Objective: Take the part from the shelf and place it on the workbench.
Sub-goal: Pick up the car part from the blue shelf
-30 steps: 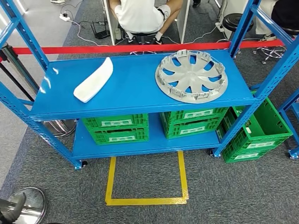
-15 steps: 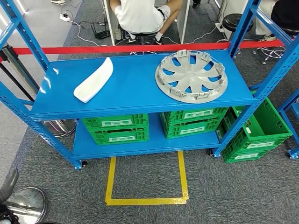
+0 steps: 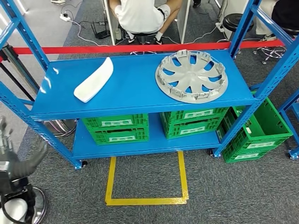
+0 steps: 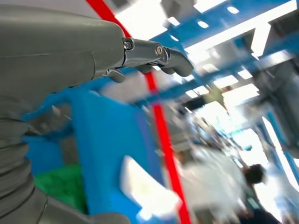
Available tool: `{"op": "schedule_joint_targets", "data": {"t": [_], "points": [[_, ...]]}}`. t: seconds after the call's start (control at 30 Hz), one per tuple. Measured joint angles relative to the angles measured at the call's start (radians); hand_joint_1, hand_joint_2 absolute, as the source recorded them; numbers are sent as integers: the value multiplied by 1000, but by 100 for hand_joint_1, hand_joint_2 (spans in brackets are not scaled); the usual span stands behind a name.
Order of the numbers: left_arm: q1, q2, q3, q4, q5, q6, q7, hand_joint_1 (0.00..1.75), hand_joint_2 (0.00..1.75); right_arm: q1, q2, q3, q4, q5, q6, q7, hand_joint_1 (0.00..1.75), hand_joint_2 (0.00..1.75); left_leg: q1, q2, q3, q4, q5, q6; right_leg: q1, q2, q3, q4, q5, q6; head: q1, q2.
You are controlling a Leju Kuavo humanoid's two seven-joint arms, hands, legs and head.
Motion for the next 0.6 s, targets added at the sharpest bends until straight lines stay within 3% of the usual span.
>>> {"op": "schedule_joint_targets", "data": {"t": [0.03, 0.17, 0.37, 0.6], "points": [[-1, 10, -35, -10, 0, -2, -1, 0, 175, -1, 0, 5, 0, 2, 1, 1, 0, 175, 0, 0, 0, 0, 0, 0, 0, 0, 0, 0, 0, 0, 0, 0], [-21, 45, -168, -27, -5, -35, -1, 0, 0, -6, -1, 25, 2, 14, 3, 7, 0, 175, 0, 0, 0, 0, 0, 0, 0, 0, 0, 0, 0, 0, 0, 0], [-74, 63, -301, 6, -23, -107, 19, 0, 0, -14, -2, 49, 3, 30, 5, 18, 0, 175, 0, 0, 0, 0, 0, 0, 0, 0, 0, 0, 0, 0, 0, 0], [-143, 59, -396, 136, -53, -134, 60, 0, 0, -20, -2, 73, 3, 43, 6, 31, 0, 175, 0, 0, 1, 0, 0, 0, 0, 1, 0, 0, 0, 0, 0, 0]]}}
